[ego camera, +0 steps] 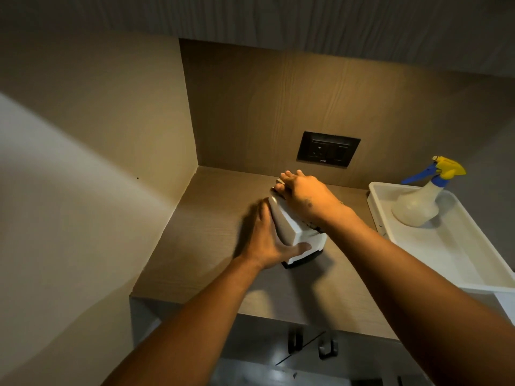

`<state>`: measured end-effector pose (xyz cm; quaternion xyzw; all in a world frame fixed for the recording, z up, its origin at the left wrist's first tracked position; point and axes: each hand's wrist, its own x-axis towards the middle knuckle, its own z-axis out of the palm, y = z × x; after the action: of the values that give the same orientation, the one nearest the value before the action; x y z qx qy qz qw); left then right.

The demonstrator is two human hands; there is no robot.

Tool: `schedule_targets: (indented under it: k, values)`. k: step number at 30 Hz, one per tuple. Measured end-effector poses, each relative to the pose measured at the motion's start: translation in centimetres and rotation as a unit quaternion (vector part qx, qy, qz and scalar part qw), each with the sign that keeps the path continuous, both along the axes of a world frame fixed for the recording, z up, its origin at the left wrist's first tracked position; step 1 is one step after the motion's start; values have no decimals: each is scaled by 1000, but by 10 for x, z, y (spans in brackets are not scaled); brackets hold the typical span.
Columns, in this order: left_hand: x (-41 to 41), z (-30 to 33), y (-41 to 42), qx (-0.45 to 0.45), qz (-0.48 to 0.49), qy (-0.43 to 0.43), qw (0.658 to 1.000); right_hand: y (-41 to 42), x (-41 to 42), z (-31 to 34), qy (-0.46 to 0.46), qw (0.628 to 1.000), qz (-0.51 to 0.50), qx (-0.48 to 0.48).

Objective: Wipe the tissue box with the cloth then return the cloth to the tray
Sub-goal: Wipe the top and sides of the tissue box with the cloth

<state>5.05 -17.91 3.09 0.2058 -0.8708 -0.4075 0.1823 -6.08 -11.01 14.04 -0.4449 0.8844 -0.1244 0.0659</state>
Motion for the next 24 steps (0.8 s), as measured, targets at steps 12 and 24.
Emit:
schedule_targets:
  k: [12,24]
  values:
    - [0,-7,0,21,-3,15,1000,9,-10,1,27,999,-35,4]
    - [4,-1,3,18,-8,38,999,34,9,-8,25,999,-18,-26]
